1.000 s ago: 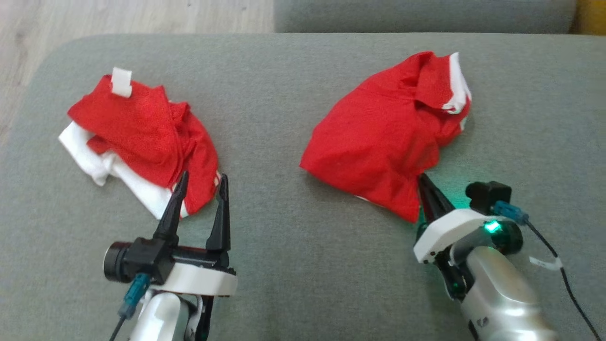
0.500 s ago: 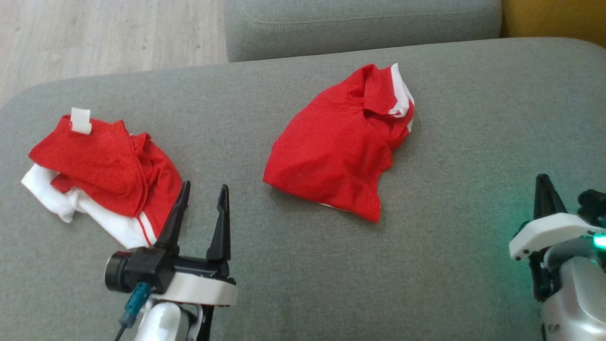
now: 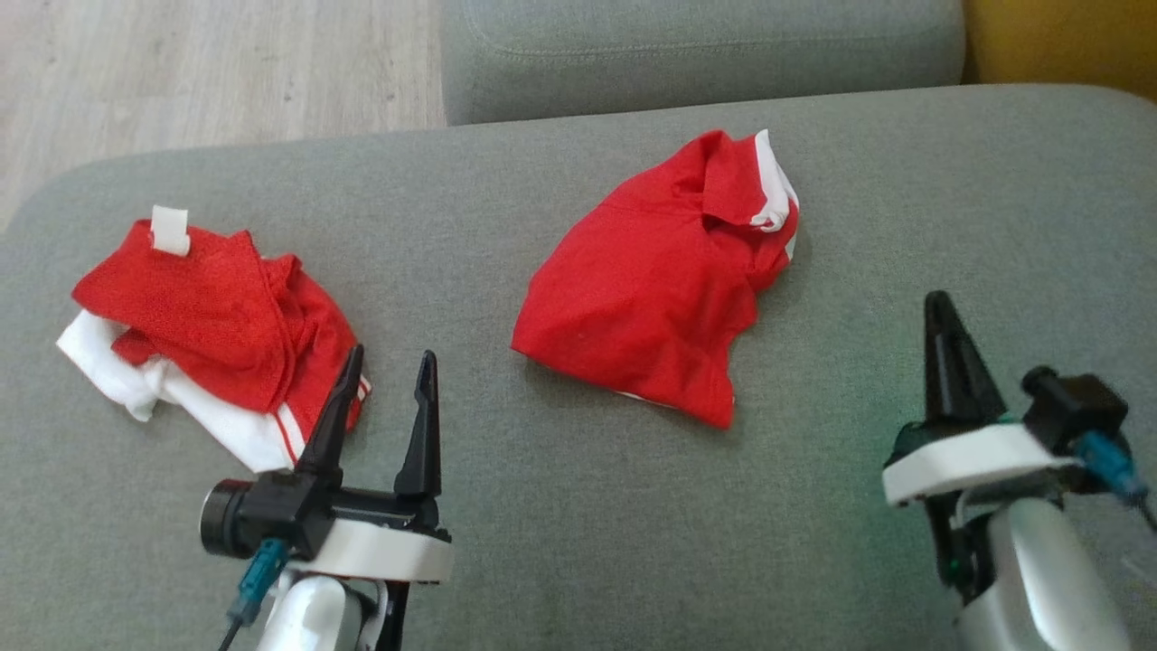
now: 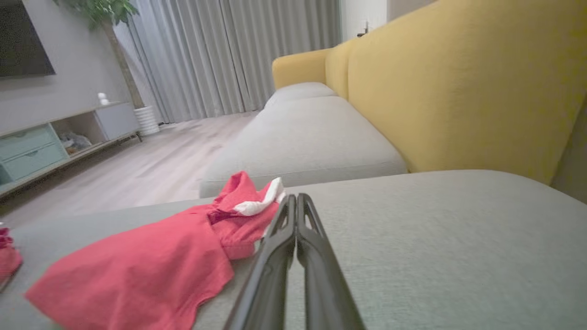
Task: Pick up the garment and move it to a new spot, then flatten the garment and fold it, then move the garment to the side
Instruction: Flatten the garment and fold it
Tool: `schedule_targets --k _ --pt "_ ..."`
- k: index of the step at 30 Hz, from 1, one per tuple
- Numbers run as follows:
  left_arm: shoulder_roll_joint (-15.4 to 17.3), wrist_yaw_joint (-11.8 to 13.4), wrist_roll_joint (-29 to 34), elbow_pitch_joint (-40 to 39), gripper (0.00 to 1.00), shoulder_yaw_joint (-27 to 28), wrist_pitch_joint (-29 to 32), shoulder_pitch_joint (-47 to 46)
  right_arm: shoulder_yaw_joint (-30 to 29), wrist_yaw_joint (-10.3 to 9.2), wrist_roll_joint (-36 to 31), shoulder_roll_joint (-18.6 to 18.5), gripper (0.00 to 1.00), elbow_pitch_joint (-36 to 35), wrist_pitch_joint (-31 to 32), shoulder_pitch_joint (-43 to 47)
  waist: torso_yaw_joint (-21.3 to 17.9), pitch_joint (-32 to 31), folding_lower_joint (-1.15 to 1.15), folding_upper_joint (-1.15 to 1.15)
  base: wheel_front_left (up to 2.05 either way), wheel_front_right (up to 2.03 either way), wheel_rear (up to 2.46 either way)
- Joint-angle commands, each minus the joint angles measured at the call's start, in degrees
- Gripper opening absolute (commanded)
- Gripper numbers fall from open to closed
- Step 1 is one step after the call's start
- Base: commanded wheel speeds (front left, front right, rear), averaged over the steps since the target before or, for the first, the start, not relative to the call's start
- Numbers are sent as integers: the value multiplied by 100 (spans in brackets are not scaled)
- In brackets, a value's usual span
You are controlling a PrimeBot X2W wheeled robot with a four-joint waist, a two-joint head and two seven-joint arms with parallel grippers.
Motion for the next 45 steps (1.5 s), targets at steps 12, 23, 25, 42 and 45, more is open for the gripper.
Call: schedule_targets --k 12,23,25,42,45 --pt "-6 47 -87 -119 100 214 -53 239 807 -4 63 -6 100 -871 -218 906 128 -204 0 0 0 0 0" --pt "-7 60 -86 -157 100 78 -53 28 1057 -4 133 -5 100 -548 141 635 404 103 0 0 0 0 0" --pt "-7 61 -94 -150 100 50 -53 -7 1187 -4 227 -5 100 -367 360 505 478 187 0 0 0 0 0" --pt "-7 71 -104 -24 100 -104 -53 -250 1811 -4 896 -5 40 1350 1134 -657 898 581 0 0 0 0 0" --pt "-7 81 -73 -11 100 -55 -53 -242 1826 -4 996 -5 0 1443 923 -750 818 554 0 0 0 0 0"
